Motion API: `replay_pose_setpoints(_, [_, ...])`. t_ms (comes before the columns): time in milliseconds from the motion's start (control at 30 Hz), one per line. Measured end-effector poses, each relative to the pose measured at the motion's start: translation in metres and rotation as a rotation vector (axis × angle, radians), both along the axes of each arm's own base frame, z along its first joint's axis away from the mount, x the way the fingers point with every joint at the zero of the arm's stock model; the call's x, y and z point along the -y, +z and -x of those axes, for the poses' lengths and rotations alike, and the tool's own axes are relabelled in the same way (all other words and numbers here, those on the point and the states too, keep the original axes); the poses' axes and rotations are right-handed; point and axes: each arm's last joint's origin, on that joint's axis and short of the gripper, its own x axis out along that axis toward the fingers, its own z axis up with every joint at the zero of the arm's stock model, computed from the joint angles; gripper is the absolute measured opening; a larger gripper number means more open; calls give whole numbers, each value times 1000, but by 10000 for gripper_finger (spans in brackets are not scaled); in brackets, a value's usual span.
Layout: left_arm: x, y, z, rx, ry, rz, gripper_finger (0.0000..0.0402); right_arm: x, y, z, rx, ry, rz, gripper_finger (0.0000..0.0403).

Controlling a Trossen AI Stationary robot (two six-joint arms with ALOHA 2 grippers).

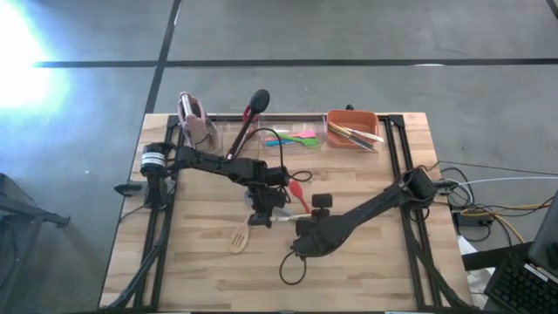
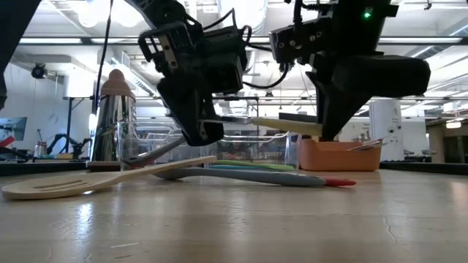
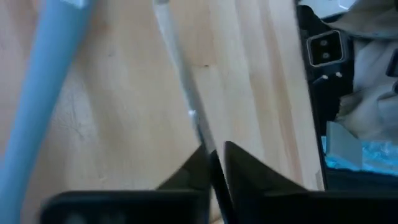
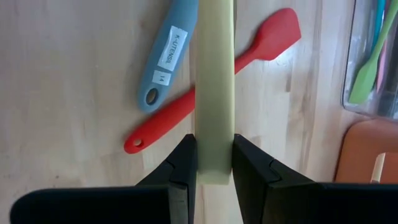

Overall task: Pick & Place Kitchen Items
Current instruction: Put the yellow knife into the orange bin

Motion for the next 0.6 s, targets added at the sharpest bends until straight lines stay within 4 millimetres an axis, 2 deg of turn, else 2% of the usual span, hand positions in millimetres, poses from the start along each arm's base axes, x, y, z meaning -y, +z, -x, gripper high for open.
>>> replay_pose_setpoints(67, [-2,0,1,-22,22,-5,14,0,1,0,3,0,1,60])
replay_pose_setpoints(500, [-2,-2,1,-32,34,0,3,0,2,1,-9,19,2,59])
replay_pose_setpoints(600, [-2,-2,1,-23,30,-2,2,0,9,0,-15,1,4,97])
